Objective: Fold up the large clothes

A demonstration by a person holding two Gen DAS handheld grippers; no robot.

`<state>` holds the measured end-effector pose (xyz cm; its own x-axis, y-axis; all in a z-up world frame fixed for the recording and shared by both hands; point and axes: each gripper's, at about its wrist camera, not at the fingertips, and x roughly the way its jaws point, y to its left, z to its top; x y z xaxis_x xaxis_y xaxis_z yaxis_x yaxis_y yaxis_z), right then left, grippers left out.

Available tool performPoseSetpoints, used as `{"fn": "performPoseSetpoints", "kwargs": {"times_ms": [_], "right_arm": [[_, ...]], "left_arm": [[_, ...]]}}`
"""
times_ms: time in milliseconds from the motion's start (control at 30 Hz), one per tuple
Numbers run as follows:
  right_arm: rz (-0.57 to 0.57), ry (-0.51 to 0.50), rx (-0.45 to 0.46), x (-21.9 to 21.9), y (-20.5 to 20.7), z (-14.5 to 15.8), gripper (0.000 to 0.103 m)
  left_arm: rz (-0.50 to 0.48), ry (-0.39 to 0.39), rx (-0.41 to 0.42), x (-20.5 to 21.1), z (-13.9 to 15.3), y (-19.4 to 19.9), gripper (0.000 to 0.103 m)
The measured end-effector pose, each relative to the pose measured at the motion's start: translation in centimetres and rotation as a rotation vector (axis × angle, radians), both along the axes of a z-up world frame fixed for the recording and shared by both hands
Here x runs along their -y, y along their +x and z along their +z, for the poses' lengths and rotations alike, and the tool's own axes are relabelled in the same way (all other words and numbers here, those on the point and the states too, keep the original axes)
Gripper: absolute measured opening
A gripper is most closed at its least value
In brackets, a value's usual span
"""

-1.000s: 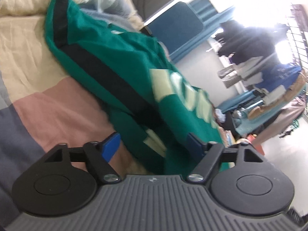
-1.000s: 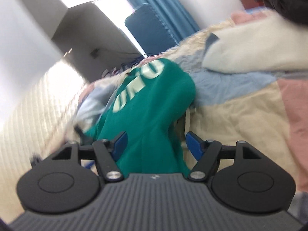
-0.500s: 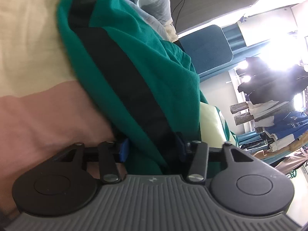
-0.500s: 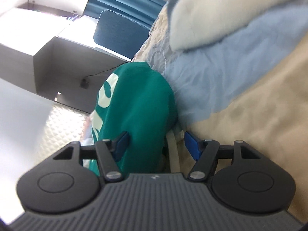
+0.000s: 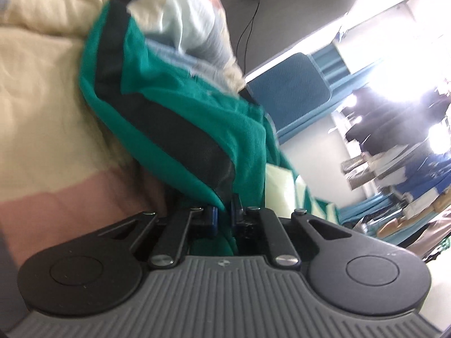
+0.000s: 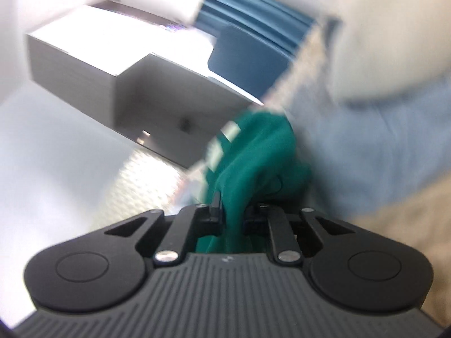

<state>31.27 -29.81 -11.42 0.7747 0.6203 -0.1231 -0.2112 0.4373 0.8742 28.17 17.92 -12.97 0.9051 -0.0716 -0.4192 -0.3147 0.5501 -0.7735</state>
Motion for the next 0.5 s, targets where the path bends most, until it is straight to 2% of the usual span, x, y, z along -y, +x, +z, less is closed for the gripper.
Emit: {"fn": "performPoseSetpoints", "kwargs": {"times_ms": [100, 300, 433, 500], "right_arm": [[-0.009, -0.021, 0.064, 0.3, -1.4, 2.4, 0.014], [-0.084, 0.026, 0.132, 2.1, -5.6, 5.9, 0.013], [-0.153, 0.04, 0.163, 4.0, -8.6, 8.1, 0.013], [-0.18, -0.004, 0.147, 4.5, -9.5, 8.2, 0.014]], "left_arm": [[0.043, 0.001, 0.043, -1.4, 2.1, -3.2, 0.008], [0.108, 0.005, 0.106, -4.4, 6.1, -8.7, 0.008], [0.12, 0.049, 0.109, -6.8, 8.3, -10.0, 0.008], [0.132, 0.054, 0.099, -7.8, 8.7, -9.6, 0.008]]}}
